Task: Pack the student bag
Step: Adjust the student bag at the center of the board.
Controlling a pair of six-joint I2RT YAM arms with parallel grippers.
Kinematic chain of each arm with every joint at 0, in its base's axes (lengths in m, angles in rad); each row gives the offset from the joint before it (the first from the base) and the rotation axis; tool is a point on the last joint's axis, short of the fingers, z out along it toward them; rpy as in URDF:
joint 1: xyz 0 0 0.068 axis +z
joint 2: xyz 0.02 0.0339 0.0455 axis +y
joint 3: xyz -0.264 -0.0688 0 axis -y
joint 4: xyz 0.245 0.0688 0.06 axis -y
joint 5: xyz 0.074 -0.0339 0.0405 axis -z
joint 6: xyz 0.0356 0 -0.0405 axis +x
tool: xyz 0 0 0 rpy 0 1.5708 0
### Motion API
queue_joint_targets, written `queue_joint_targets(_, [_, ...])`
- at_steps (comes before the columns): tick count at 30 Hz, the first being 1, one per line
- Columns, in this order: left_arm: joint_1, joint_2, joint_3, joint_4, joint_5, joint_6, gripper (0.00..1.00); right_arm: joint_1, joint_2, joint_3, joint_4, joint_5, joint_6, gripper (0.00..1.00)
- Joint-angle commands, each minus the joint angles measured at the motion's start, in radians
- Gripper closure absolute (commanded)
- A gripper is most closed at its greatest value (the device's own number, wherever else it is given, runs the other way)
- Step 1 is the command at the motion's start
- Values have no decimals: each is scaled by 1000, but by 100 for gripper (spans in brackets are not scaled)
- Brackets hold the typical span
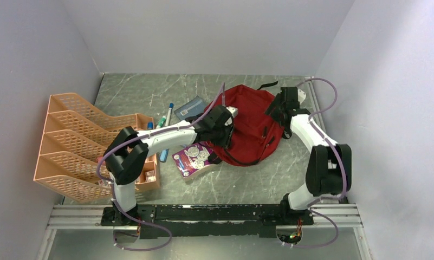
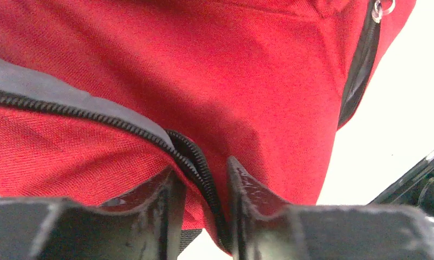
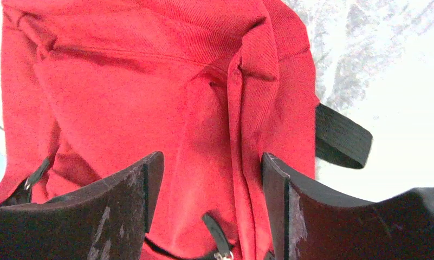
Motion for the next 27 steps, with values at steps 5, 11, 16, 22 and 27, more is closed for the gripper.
queue_joint_targets(5, [33,-102,-22,-7,-124,-56,39,2,-299,-111,6,-111,-112,30])
queue_joint_targets(11, [92,-180,-98,26,-136,-72,33,86,-425,-166,34,-297,-170,31])
queue_joint_targets(16, [164,-212,-128,65,-106,-81,20,279,-396,-138,-5,-252,-220,30])
queue_joint_targets(22, [195,-145,-83,53,-93,-62,19,347,-382,-187,40,-340,-243,30])
queue_joint_targets(27, [195,-121,-90,78,-78,-72,21,353,-392,-222,36,-365,-258,30])
